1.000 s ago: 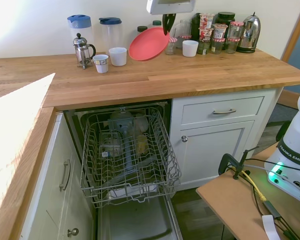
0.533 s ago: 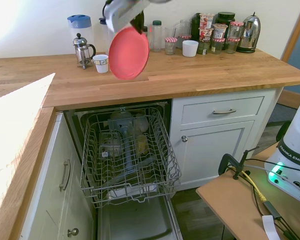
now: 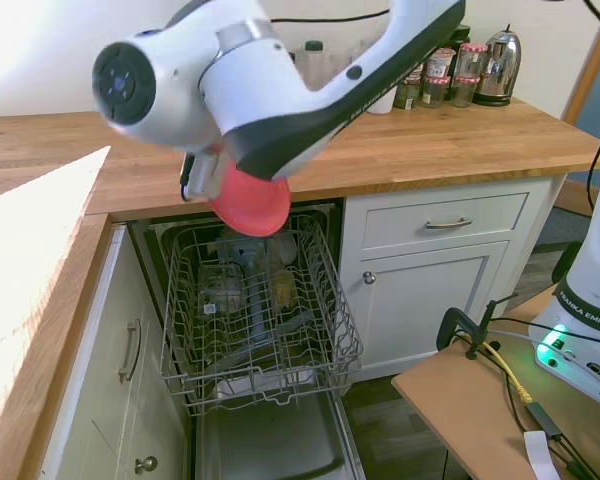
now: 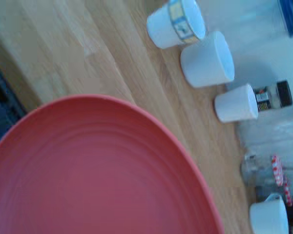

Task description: Put the plate in the dishwasher

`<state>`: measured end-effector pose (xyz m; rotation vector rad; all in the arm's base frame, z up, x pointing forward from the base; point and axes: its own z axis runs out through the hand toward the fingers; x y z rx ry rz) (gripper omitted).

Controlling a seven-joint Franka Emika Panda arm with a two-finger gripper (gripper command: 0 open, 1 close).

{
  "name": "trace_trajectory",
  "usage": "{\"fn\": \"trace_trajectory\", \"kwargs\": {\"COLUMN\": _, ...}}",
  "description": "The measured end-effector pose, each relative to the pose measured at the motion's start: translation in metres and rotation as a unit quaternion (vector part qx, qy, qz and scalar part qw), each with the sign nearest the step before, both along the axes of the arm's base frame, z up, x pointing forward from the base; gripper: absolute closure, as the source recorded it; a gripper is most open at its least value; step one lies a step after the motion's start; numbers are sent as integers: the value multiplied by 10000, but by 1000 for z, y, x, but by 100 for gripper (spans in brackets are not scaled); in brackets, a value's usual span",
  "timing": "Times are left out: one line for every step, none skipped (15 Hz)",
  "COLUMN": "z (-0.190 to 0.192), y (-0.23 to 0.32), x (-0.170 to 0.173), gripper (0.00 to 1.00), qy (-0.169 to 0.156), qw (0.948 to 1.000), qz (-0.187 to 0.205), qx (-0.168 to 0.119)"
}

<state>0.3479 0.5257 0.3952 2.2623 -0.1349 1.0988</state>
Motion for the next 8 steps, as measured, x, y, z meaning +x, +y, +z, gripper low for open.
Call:
{"fn": "trace_trajectory", "kwargs": {"z": -20, "y": 13, "x": -6, "gripper": 100, "qy": 114, "qw": 9995, "qz": 114, "qx": -266}}
{"fn": "trace_trajectory", "kwargs": {"z": -43, "y": 26, "x": -9, "gripper": 100, "qy": 204, "qw": 9982, "qz": 225, "qx": -508}}
{"fn": "trace_trajectory", "kwargs": {"z": -64, "y": 36, "x": -9, "gripper": 100, "qy": 298, "qw": 9965, "qz": 314, "qx": -708}}
{"fn": "trace_trajectory", "kwargs": {"z": -83, "y": 44, "x": -7, "gripper": 100, "qy": 429, "qw": 9942, "qz": 399, "qx": -904}}
{"fn": "trace_trajectory", "kwargs": {"z": -97, "y": 51, "x": -5, "gripper": 100, "qy": 604, "qw": 9906, "qz": 487, "qx": -1122}}
{"fn": "trace_trajectory", "kwargs": {"z": -107, "y": 58, "x": -4, "gripper": 100, "qy": 800, "qw": 9865, "qz": 557, "qx": -1315}}
{"fn": "trace_trajectory", "kwargs": {"z": -115, "y": 64, "x": -3, "gripper": 100, "qy": 1027, "qw": 9821, "qz": 606, "qx": -1458}}
{"fn": "trace_trajectory", "kwargs": {"z": -123, "y": 70, "x": -5, "gripper": 100, "qy": 1240, "qw": 9777, "qz": 667, "qx": -1559}}
